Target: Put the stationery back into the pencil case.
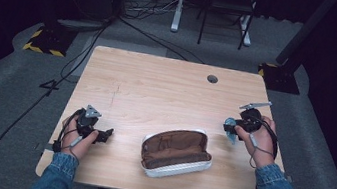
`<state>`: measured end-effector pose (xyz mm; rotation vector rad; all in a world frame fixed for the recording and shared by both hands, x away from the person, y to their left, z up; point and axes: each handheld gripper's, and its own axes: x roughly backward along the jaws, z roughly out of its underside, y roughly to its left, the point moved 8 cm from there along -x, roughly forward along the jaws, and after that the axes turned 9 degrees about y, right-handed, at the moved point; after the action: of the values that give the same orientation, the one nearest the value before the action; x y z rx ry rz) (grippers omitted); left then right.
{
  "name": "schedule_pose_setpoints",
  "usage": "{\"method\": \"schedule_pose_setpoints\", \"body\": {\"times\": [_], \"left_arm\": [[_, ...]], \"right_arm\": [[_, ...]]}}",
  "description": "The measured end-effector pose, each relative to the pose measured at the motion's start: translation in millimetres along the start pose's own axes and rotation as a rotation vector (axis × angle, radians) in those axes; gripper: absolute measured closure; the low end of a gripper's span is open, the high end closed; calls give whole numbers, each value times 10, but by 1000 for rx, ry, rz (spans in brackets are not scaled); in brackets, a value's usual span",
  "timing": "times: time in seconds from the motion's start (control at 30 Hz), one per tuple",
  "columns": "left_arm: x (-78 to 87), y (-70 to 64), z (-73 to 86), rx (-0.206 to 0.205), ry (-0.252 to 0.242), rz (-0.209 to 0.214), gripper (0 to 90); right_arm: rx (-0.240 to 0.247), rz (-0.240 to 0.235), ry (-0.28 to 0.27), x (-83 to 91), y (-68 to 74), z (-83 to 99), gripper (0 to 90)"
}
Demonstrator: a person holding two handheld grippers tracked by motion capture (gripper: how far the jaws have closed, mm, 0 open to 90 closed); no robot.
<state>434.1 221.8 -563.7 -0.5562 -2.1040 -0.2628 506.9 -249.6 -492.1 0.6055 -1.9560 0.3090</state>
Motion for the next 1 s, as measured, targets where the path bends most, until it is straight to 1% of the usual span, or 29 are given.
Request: {"method": "schedule_pose_setpoints", "body": {"times": [0.07, 0.4, 0.73, 0.77, 0.8, 0.83, 0.9, 1.0], "left_arm": [[-1, 0, -1, 0, 0, 0, 78], [-3, -5, -2, 3, 0, 1, 78], [-3, -6, -3, 3, 0, 2, 78], [-3, -6, -3, 3, 0, 2, 78], [-4, -8, -5, 5, -2, 2, 78], [-5, -8, -5, 5, -1, 3, 78], [-5, -8, -5, 3, -1, 3, 78], [-6, -9, -7, 3, -1, 4, 78]], "right_arm": [[0, -1, -2, 20, 18, 4, 392], [51, -12, -49, 245, 209, -51, 392], [97, -25, -71, 430, 400, -99, 392], [97, -25, -71, 430, 400, -99, 392], [110, -29, -76, 467, 450, -112, 392], [121, -31, -78, 482, 471, -118, 392], [123, -33, -80, 495, 495, -123, 392], [146, -42, -84, 535, 575, -139, 392]]}}
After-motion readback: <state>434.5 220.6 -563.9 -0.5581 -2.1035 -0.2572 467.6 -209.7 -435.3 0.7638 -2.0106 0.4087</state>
